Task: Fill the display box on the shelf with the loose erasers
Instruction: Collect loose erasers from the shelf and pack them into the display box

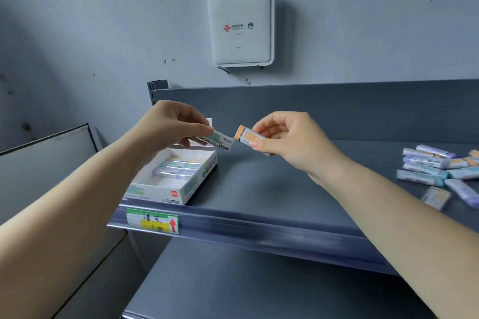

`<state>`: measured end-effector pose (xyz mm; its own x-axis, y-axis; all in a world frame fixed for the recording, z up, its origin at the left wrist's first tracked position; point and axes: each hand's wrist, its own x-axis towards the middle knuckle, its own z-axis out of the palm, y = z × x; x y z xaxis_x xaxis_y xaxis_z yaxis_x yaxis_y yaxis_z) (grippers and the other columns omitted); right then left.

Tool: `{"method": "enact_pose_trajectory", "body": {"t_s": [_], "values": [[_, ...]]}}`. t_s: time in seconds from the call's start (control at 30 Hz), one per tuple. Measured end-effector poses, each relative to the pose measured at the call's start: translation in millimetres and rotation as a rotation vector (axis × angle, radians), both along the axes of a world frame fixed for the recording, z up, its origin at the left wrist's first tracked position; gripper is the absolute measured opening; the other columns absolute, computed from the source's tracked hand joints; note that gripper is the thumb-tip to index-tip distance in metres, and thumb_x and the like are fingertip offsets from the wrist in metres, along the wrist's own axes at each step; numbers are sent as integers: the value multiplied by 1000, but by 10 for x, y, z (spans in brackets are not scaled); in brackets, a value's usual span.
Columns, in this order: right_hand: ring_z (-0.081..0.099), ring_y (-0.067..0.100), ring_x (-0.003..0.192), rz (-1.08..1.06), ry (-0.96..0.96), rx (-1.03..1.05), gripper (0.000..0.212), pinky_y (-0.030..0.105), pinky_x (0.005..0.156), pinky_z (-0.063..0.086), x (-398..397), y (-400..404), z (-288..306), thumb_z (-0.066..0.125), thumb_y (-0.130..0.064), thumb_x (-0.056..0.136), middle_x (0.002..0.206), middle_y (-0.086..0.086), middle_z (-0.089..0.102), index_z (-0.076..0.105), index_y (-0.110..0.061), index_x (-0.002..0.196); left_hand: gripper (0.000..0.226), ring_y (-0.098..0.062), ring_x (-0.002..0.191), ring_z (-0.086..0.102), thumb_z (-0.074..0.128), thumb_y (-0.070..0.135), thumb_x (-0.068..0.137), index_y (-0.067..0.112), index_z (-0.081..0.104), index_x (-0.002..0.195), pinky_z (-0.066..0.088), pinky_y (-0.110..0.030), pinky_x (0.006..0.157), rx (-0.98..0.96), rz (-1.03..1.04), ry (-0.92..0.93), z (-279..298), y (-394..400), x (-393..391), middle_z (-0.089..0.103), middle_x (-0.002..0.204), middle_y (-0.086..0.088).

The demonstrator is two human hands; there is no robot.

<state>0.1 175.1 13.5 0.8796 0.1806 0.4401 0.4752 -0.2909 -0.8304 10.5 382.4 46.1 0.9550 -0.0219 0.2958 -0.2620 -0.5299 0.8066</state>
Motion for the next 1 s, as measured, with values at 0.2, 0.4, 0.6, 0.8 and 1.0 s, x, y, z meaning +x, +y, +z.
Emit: {"method": "enact_pose_trajectory", "body": {"t_s": [0.2,0.4,0.6,0.8,1.0], "values": [[57,10,63,-9,-10,-41,15,25,66,52,202,725,-17,76,-5,72,73,0,66,66,-16,76,7,-10,47,50,71,11,78,9,69,72,47,-22,56,86,-3,31,-50,647,230,71,72,-8],[59,11,70,-85,20,-55,14,27,72,53,349,1255,-63,76,-6,71,75,1,66,68,-12,81,7,-11,47,48,69,9,78,11,70,71,44,-26,57,156,-115,51,-148,1184,471,69,57,5],[58,9,68,-178,86,-77,15,21,67,52,396,1470,-138,76,-5,71,76,2,66,69,-10,82,9,0,47,54,73,18,76,20,72,68,42,-14,44,278,-248,-13,-320,1278,622,68,63,12],[58,7,69,-241,140,-157,14,19,69,50,356,1491,-150,77,-7,71,77,0,67,68,-14,80,2,9,60,60,75,23,73,25,75,72,44,-9,48,406,-364,-30,-488,1317,739,65,68,18],[56,8,62,-218,159,-265,14,19,65,51,377,1637,-176,77,-7,71,75,3,66,69,-12,81,8,-11,61,55,74,26,75,23,77,81,40,-14,49,691,-363,-121,-505,1357,783,65,69,12]]}}
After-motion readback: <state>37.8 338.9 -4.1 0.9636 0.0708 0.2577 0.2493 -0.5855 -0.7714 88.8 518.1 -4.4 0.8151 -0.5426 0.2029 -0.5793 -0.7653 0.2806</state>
